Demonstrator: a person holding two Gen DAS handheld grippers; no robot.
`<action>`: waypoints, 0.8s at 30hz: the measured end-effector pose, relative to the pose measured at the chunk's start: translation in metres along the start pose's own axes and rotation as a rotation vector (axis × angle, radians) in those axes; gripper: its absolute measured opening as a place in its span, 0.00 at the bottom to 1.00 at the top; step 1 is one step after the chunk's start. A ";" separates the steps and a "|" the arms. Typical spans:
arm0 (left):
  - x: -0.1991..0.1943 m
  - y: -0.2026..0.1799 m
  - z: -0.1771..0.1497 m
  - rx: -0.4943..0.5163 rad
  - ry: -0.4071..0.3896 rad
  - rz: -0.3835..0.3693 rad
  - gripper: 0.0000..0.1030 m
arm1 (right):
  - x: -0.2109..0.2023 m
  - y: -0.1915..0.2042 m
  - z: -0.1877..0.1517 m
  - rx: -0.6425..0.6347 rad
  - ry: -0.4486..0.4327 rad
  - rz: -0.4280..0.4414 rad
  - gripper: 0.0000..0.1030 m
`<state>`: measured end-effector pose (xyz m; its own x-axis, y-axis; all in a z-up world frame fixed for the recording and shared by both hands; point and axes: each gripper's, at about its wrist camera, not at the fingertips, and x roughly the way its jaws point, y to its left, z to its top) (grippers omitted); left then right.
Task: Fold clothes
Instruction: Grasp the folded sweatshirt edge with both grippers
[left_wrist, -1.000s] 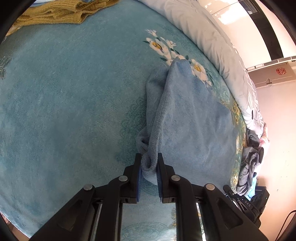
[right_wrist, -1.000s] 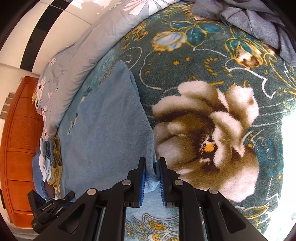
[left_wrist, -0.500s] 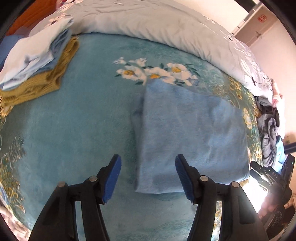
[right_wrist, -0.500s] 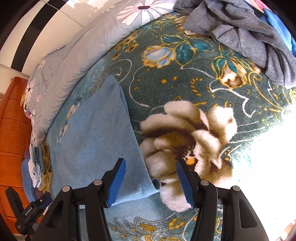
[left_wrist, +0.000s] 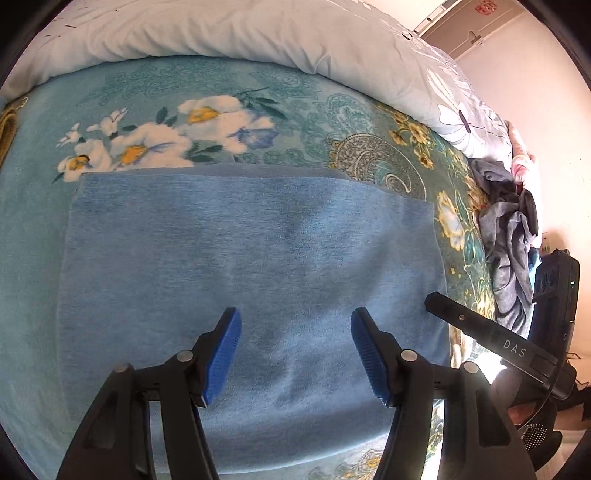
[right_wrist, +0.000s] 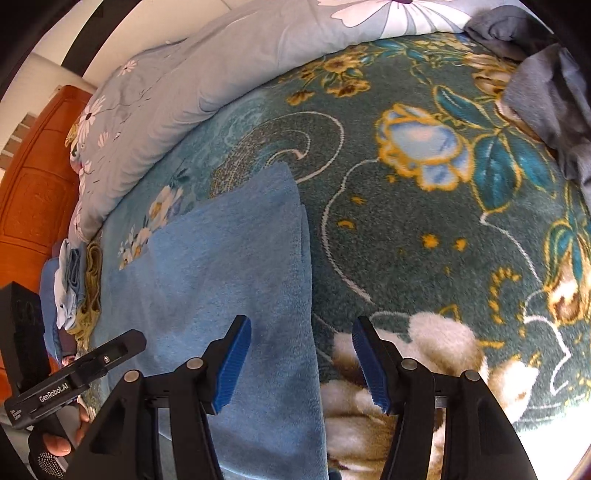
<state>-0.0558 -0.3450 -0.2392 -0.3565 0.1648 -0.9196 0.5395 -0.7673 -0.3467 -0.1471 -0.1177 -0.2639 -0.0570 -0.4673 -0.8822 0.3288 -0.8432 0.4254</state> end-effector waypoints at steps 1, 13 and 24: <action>0.002 -0.001 0.001 -0.001 -0.007 0.007 0.57 | 0.002 -0.001 0.002 -0.012 0.012 0.021 0.59; 0.019 -0.008 0.019 -0.065 -0.042 0.074 0.09 | 0.011 -0.018 0.009 -0.034 0.062 0.181 0.47; 0.032 -0.013 0.027 -0.063 -0.035 0.119 0.09 | 0.014 -0.018 0.012 -0.047 0.087 0.242 0.13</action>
<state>-0.0949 -0.3469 -0.2593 -0.3133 0.0526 -0.9482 0.6256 -0.7398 -0.2478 -0.1655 -0.1125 -0.2814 0.1095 -0.6278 -0.7707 0.3669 -0.6950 0.6183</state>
